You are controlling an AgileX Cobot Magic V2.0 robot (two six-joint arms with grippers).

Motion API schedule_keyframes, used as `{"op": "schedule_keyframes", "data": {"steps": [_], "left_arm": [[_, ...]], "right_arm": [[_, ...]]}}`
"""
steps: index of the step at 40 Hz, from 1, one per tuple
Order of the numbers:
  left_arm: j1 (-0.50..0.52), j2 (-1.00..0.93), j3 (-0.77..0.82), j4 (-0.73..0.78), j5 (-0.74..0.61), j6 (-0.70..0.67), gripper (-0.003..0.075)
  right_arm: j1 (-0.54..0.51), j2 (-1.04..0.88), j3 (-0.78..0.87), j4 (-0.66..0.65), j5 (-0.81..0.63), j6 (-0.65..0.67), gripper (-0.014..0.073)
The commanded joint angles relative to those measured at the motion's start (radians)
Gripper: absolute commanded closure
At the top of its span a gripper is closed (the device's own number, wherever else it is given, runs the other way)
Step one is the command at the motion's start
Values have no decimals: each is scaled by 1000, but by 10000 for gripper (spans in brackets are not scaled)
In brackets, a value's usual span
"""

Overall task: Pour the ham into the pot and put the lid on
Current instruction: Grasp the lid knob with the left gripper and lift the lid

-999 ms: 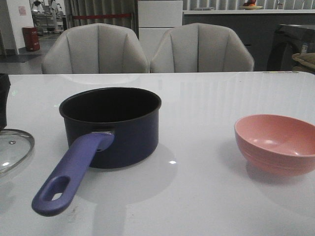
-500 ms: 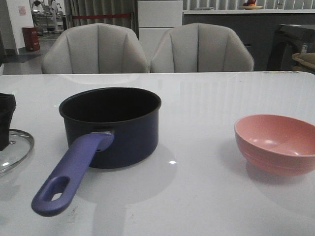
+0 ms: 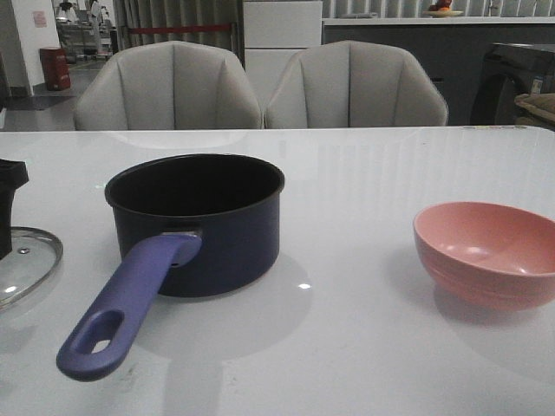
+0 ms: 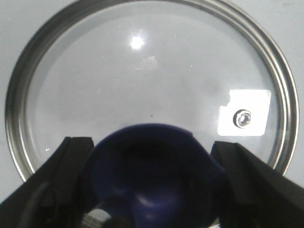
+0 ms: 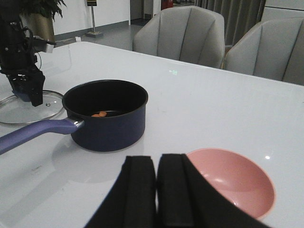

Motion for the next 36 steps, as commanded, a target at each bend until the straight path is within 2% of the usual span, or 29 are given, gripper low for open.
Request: {"op": "schedule_keyframes", "data": {"steps": [1,19,36], "left_arm": [[1,-38,-20,-3,-21,-4,608],[1,-59,-49,-3,-9,-4,606],[1,-87,-260,4,169,-2,606]], "right_arm": [[2,11,-24,10,-67,-7,414],[2,11,-24,10,-67,-7,414],[2,11,-24,10,-67,-7,414]]}}
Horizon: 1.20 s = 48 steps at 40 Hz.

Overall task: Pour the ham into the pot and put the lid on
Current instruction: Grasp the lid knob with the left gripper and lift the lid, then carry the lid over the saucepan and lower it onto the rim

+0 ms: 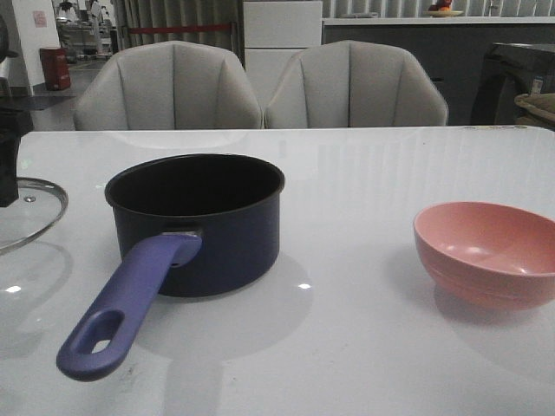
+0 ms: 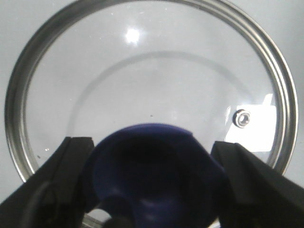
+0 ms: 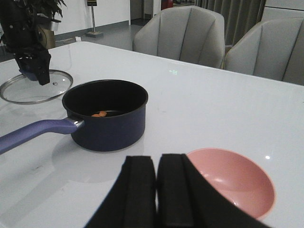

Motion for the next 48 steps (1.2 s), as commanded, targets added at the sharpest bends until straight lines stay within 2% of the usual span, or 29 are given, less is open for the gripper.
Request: {"op": "schedule_keyframes", "data": {"steps": [1,11,26,48], "left_arm": [[1,-68,-88,-24,47,-2,606],[-28,-88,-178,-70,106,28,606],[-196,-100,-189,-70,34,35,606],[-411,-87,-320,-68,66,78,606]], "right_arm": [[2,11,-24,10,-67,-7,414],[2,11,-24,10,-67,-7,414],[2,11,-24,10,-67,-7,414],[3,11,-24,10,-67,-7,414]]}}
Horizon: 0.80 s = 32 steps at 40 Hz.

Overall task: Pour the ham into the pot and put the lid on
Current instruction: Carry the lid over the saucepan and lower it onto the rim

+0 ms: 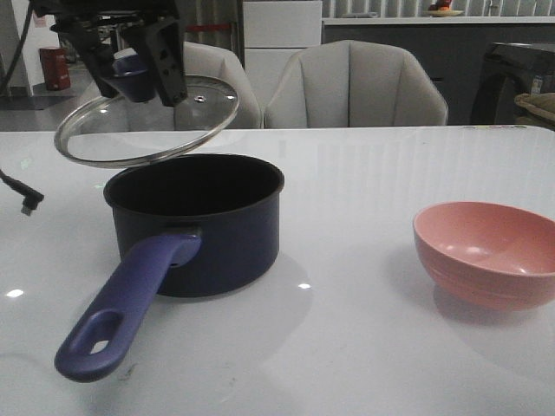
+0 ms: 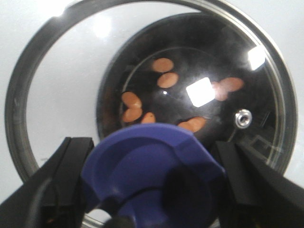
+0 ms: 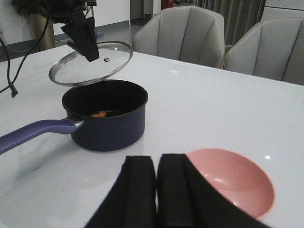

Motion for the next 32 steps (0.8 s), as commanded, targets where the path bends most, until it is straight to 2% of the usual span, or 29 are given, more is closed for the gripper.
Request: {"op": "schedule_keyframes", "data": {"steps": [1,12,32], "left_arm": [[-25,-53,-38,-8,-32,4,606],[-34,-4,-42,-8,71,23,606],[-56,25,-43,-13,33,24,605]], "right_arm": [[3,11,-24,10,-67,-7,414],[3,11,-24,10,-67,-7,414],[6,11,-24,10,-67,-7,414]]}}
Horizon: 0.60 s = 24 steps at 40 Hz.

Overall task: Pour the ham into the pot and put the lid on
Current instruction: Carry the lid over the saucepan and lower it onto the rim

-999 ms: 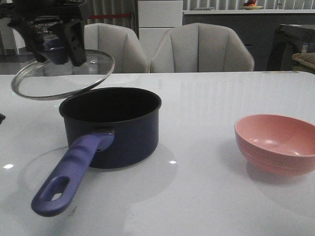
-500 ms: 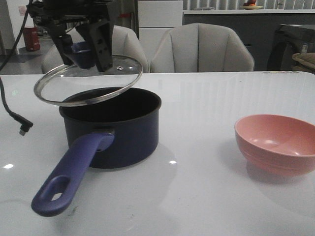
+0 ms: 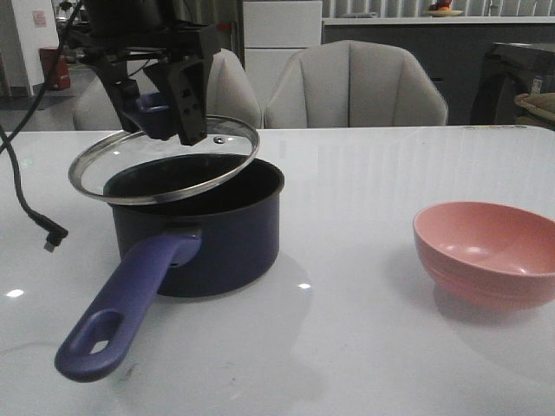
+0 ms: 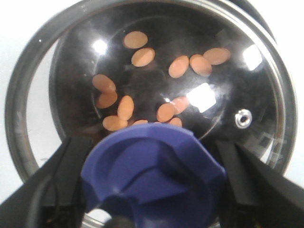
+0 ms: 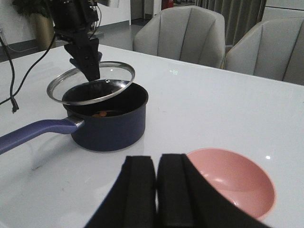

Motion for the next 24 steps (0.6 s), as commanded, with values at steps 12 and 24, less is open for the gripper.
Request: {"op": "schedule_keyframes", "data": {"steps": [12,24], "left_arm": [[-12,-10,-105,-14,-5,-2,601],[-20,46,-147,-17,40,-2,524]], "right_arm": [[5,11,-24,10,-67,-7,414],[5,11,-24,10,-67,-7,414]]}}
